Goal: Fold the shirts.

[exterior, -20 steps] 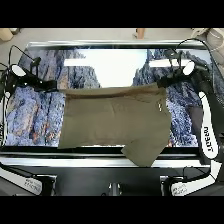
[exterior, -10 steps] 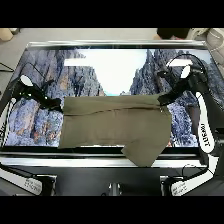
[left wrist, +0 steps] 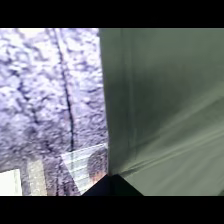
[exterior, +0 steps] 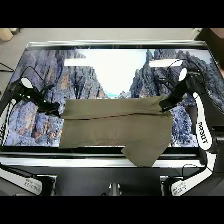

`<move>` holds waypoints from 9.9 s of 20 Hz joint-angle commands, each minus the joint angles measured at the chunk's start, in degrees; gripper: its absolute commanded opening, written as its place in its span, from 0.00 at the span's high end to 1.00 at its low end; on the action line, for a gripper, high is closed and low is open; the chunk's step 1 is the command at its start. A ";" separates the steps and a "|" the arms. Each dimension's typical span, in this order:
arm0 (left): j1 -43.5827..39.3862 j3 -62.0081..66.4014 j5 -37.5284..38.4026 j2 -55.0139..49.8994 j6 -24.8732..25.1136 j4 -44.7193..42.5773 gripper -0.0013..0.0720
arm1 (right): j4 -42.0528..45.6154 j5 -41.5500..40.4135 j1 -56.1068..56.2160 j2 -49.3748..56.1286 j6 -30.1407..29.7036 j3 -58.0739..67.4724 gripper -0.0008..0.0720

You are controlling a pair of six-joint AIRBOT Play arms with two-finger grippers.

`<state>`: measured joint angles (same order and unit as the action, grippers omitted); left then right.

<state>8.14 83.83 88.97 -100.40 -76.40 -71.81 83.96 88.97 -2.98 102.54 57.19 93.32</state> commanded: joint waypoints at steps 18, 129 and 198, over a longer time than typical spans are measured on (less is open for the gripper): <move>2.62 -10.88 1.75 13.05 -6.10 -0.70 0.35 | 0.33 5.29 -9.44 -11.47 1.88 -8.00 0.42; -52.98 4.09 -60.39 -13.38 -6.10 62.45 0.95 | -36.22 1.51 -13.18 -39.21 5.11 -11.13 0.97; -13.22 0.39 -24.83 35.21 1.42 21.20 0.95 | -36.24 -7.28 -62.07 -27.85 3.26 -6.86 0.97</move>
<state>-5.06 84.25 64.14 -65.17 -75.00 -50.59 46.87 80.16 -61.52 76.05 59.46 86.43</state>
